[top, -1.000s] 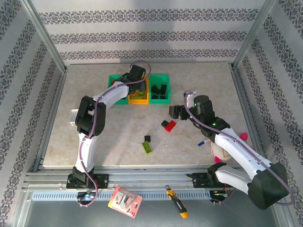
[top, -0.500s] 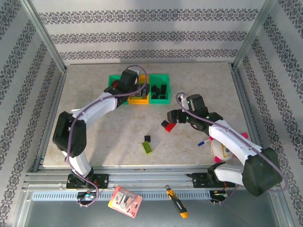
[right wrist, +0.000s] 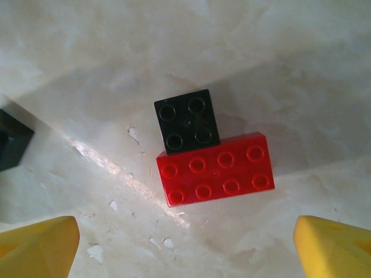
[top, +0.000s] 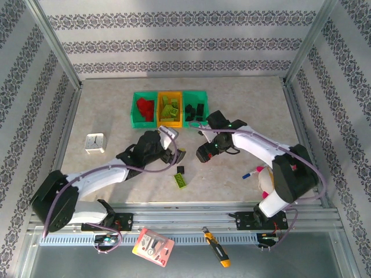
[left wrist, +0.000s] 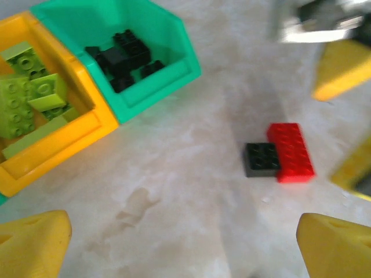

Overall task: Sort the legos into containers by color
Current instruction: Pick up the lego from the center of the table.

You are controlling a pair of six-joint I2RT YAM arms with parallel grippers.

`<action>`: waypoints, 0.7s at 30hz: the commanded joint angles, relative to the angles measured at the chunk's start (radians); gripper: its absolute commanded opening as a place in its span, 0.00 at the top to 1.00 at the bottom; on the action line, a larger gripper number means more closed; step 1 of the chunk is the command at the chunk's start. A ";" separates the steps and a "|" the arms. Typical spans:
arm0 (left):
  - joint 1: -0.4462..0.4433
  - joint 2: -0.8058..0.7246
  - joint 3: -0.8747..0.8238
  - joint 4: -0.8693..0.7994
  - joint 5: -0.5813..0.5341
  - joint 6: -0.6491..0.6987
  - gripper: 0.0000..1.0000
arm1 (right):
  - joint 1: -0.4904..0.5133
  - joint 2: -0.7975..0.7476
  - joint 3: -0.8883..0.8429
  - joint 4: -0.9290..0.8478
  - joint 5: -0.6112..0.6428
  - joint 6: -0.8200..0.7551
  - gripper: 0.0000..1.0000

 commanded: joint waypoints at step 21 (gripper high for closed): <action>-0.025 -0.208 -0.167 0.054 0.042 0.156 0.01 | 0.032 0.273 0.169 -0.089 0.145 -0.080 0.20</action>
